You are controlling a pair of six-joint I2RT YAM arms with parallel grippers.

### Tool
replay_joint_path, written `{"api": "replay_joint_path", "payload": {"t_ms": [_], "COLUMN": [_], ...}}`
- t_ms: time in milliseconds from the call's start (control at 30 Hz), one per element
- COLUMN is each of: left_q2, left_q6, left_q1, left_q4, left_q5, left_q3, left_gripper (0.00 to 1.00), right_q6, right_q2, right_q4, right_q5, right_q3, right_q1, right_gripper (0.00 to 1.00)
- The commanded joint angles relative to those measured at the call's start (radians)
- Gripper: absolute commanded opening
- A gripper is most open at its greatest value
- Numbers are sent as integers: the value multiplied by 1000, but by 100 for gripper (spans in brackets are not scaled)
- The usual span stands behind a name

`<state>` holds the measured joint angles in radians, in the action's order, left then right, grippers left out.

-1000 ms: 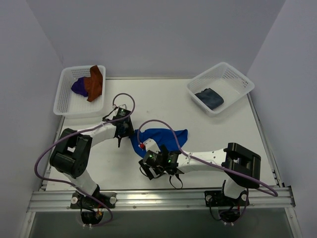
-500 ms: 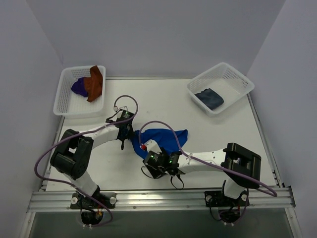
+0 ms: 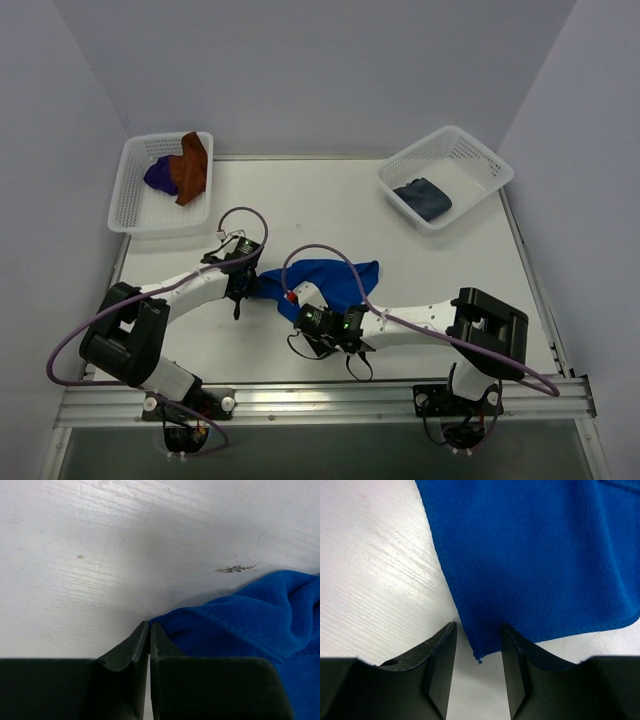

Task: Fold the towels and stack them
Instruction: Flatten out the crumpled towel

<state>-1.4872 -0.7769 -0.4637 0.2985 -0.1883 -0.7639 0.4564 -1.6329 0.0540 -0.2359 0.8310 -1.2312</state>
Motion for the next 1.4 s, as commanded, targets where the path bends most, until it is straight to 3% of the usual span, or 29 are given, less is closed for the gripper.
{"api": "replay_joint_path", "payload": {"t_ms": [0, 133, 167, 267, 467, 633, 967, 1167, 1367], "left_q2": [21, 31, 38, 80, 254, 522, 934, 1038, 1021], "left_q6": [-13, -13, -15, -10, -12, -44, -87, -91, -119], "left_q1": [-1, -3, -3, -3, -9, -15, -26, -27, -27], "left_q4": [65, 71, 70, 50, 50, 112, 202, 126, 100], "left_q5": [-37, -36, -28, 13, 79, 122, 234, 237, 150], "left_q3": [2, 3, 8, 23, 40, 48, -95, -161, -134], "left_gripper": [2, 2, 2, 2, 2, 2, 2, 2, 2], "right_q6": [31, 54, 59, 54, 21, -24, -127, -133, -87], "right_q2": [24, 44, 47, 64, 186, 372, 700, 788, 740], "right_q4": [64, 56, 44, 37, 134, 224, 369, 388, 449], "right_q5": [-17, 12, 30, 38, 6, 59, 228, 241, 55], "right_q3": [-29, -50, -59, -59, -6, 52, 249, 315, 322], "right_q1": [7, 6, 7, 6, 6, -4, -16, -16, -10], "right_gripper": [36, 31, 20, 0, 0, 0, 0, 0, 0]}}
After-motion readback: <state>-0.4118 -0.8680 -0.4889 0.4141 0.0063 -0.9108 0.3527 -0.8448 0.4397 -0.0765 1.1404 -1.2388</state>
